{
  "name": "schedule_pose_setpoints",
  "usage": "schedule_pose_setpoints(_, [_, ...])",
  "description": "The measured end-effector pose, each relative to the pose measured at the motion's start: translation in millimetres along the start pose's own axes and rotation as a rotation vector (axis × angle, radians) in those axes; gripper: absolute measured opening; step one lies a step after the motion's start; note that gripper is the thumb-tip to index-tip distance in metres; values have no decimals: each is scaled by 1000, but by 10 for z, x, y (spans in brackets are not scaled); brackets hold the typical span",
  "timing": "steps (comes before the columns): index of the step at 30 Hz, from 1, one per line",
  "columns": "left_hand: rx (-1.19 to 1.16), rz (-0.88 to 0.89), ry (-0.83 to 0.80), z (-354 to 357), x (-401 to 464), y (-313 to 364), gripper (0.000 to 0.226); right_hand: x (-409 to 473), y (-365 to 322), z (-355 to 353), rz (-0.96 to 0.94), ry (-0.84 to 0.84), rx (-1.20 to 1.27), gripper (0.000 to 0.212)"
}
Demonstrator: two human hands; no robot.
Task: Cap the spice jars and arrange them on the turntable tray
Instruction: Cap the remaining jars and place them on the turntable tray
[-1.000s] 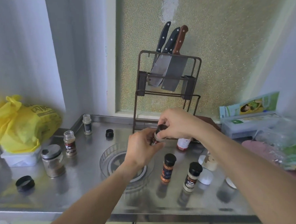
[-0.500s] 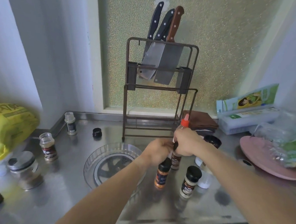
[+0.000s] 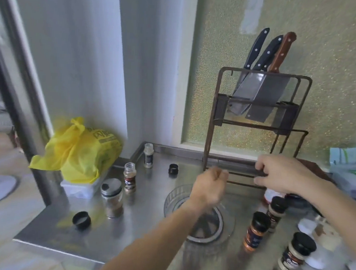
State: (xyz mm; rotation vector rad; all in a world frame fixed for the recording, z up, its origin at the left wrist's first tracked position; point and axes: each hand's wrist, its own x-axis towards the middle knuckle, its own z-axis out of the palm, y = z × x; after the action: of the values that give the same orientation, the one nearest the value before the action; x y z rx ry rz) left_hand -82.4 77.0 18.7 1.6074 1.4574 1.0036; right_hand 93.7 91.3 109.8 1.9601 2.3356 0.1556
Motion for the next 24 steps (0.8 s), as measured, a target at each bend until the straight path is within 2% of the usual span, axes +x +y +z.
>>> schedule_pose_setpoints(5, [38,-149,455,-660,249,-378,39,394,-843,-81,-172,82,82,28])
schedule_pose_setpoints(8, [33,-239,600,-875,555,-653,46,766,-1334,100,-233,61,155,30])
schedule_pose_setpoints(13, [110,-328,732,-971,1140,-1101,57,1460,-1853,539,-211,-38,199,32])
schedule_pose_setpoints(18, [39,-382,832,-991,1515,-1358,62,2092,-1996,948,-162,-144,247,60])
schedule_pose_setpoints(21, [15,-441,828,-1018,1637,-1511,63,2310,-2049,1155,-201,-173,262,58])
schedule_pose_setpoints(24, [14,-470,800,-1029,1662,-1612,50,2357,-2139,1290,-248,-166,201,42])
